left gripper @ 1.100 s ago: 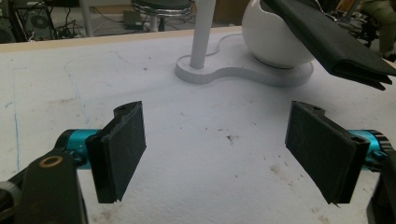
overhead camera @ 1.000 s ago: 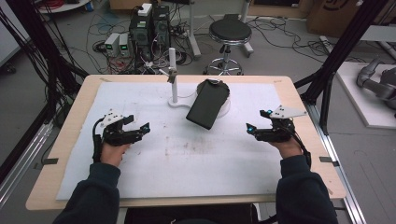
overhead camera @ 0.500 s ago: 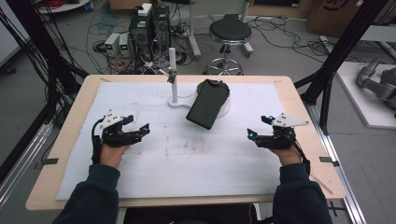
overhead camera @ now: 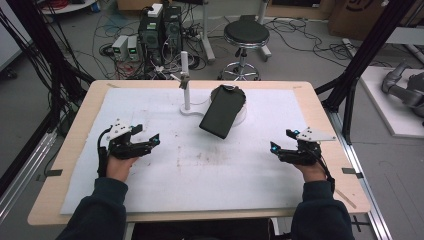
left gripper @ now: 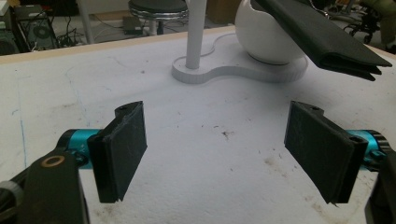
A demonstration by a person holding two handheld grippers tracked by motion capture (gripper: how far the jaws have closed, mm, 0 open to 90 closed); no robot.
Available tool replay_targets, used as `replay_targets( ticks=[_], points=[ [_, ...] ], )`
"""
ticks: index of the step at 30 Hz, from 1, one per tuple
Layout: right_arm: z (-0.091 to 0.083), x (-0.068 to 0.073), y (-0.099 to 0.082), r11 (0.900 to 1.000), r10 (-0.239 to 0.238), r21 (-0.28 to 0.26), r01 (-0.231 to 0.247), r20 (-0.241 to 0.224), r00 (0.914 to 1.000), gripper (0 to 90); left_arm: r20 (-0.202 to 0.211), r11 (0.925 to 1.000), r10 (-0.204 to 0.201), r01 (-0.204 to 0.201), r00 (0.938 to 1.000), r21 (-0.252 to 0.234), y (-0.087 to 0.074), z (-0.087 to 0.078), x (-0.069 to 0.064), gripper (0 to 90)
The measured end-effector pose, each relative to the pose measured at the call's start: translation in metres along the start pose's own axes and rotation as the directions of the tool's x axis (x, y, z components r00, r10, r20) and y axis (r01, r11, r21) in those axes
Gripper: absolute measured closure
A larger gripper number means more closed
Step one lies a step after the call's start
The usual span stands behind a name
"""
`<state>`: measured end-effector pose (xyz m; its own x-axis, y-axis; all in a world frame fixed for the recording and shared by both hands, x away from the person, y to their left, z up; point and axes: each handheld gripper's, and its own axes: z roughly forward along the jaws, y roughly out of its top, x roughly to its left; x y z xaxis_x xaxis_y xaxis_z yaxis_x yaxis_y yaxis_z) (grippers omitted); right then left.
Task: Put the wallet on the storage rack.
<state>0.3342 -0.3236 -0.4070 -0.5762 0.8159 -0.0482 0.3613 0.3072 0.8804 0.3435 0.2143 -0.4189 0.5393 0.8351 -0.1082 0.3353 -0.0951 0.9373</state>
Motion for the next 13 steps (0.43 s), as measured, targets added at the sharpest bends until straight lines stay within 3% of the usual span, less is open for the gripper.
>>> replay_targets(
  ticks=[13],
  points=[
    [0.0005, 0.0003, -0.0005, 1.0, -0.005, 0.0, 0.005, 0.002, 1.0, 21.8, -0.003, 1.0, 0.001, -0.001, 1.0, 0.002, -0.0003, 0.0006, 0.0011, 20.9]
  ],
)
